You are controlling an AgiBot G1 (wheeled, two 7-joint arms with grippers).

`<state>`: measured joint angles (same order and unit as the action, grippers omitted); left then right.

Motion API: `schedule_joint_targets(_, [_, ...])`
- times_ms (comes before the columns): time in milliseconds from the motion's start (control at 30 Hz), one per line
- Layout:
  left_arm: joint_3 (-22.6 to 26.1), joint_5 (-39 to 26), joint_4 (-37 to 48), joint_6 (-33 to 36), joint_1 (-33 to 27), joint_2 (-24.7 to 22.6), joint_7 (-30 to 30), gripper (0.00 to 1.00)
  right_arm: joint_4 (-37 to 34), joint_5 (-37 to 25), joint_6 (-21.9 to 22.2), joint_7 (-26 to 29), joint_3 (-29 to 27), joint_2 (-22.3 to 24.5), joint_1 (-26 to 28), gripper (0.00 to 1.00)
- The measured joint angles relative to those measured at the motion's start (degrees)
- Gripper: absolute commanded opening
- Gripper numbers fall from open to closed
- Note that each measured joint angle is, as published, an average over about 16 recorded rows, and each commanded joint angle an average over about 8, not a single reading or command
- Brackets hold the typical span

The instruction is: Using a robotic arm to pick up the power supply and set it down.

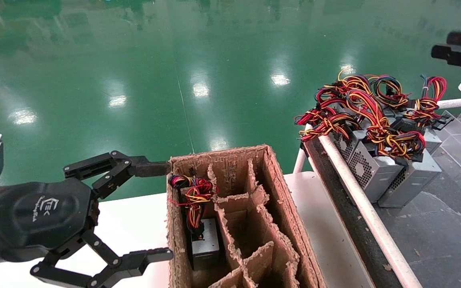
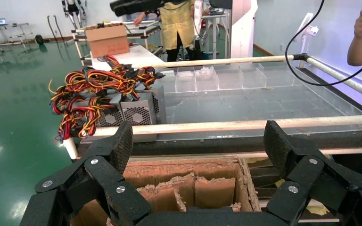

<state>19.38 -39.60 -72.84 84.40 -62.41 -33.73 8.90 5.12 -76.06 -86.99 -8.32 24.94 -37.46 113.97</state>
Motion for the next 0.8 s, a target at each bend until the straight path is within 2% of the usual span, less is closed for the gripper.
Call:
schedule_joint_targets(267, [0.01,0.01,0.02,0.00,0.00,0.00,-0.01,1.00,5.74,3.46,-0.92,1.12,-1.09,0.12,-4.56,1.00])
schedule_joint_targets(800, [0.03,0.02,0.03,0.00,-0.01,0.00,-0.02,1.00,24.37,12.59,-0.26,6.45,-3.41,0.81,-18.77,1.00])
